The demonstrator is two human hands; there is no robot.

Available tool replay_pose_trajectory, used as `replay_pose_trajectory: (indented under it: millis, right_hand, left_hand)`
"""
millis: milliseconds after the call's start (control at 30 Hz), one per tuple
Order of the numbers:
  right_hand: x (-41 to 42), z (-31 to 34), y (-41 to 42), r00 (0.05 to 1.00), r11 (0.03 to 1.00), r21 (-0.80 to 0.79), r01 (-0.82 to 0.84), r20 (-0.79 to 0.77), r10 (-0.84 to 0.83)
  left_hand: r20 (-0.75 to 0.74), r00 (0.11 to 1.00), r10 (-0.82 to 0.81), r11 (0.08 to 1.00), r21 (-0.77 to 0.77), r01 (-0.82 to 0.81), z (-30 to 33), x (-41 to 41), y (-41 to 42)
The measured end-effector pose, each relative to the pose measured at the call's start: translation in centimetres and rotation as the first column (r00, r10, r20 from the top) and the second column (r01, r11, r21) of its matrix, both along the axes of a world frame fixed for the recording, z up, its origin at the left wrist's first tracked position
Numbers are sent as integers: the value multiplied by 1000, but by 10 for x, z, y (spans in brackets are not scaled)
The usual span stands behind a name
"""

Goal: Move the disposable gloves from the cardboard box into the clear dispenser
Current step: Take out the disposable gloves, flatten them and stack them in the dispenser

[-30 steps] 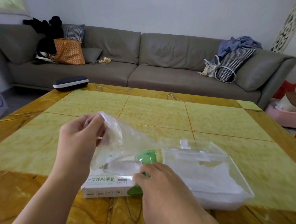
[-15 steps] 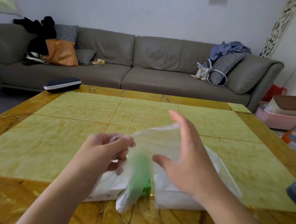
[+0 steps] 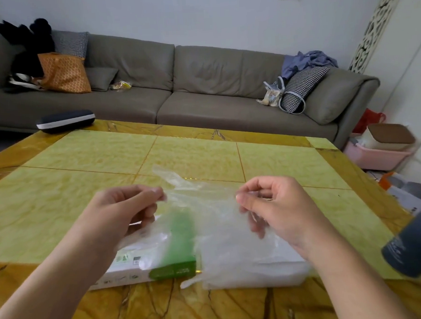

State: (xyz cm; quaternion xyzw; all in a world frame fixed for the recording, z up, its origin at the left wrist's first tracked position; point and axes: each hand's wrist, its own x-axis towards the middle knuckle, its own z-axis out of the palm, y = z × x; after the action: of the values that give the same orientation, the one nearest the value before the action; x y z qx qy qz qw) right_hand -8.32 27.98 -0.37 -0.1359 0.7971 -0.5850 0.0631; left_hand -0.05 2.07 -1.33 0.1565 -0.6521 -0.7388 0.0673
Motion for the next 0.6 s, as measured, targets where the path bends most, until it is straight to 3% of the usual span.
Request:
replay_pose_trajectory:
  millis: [100, 167, 233, 267, 300, 333, 400, 500, 600]
  right_hand:
    - [-6, -5, 10, 993, 993, -32, 117, -30, -118]
    - [-11, -8, 18, 977, 977, -35, 210, -37, -211]
    - [-16, -11, 23, 972, 972, 4, 234, -20, -234]
    - [-18, -12, 24, 972, 972, 37, 234, -9, -234]
    - [-20, -14, 26, 972, 970, 67, 233, -2, -233]
    - [-21, -15, 26, 974, 970, 96, 224, 5, -225]
    - [-24, -18, 28, 980, 963, 185, 194, -1, -197]
    - [-25, -23, 31, 986, 920, 354, 167, -40, -164]
    - [-28, -27, 33, 987, 882, 443, 161, -64, -148]
  left_hand:
    - [-22, 999, 45, 997, -58, -46, 1, -2, 7]
    - [-99, 981, 165, 925, -330, -189, 3, 0, 13]
    - [-400, 891, 216, 609, -658, -443, 13, 6, 25]
    - [-547, 831, 104, 485, -701, -522, 20, 8, 37]
    - [-599, 799, -49, 434, -733, -523, 25, 7, 52]
    - [-567, 798, -201, 415, -788, -455, 25, 3, 66]
    - [-329, 867, -373, 331, -921, -207, 14, -12, 94]
    - [112, 930, -351, 194, -963, 189, -14, -39, 114]
    - [400, 841, -364, 144, -868, 475, -31, -50, 120]
